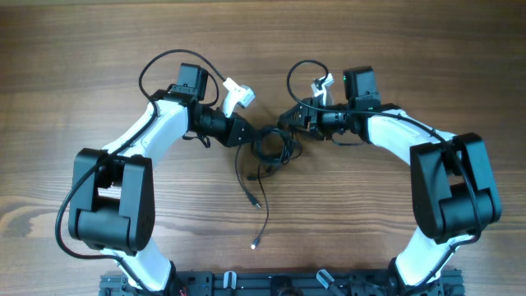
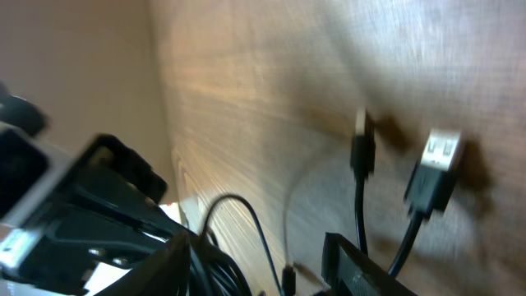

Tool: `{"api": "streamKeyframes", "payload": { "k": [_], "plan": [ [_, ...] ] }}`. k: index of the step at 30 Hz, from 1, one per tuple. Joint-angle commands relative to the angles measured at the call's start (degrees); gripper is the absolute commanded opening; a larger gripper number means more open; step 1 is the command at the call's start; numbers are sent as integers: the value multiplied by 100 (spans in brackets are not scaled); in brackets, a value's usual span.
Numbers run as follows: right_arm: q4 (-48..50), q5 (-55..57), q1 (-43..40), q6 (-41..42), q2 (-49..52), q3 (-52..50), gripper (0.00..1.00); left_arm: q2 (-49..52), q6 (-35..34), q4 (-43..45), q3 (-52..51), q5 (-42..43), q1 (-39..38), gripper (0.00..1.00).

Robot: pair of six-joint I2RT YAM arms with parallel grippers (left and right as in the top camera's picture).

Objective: Untangle cables

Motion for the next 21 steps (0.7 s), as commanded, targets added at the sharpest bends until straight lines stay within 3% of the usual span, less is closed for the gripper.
{"api": "streamKeyframes", "payload": {
  "k": [1,6,13,21],
  "plan": [
    [-223,76,284,-127,-138,79,51,44,-476,275,22,177,7,4],
    [-503,203,579,-304,-138,79,35,46,-1714,872,20,-815,7,4],
    [-503,352,632,-271,-138,79,25,46,-3628,903,20,-2905,7,4],
    [-518,800,632,-271,-138,79,27,46,-4275,848,20,-3287,7,4]
  ]
}}
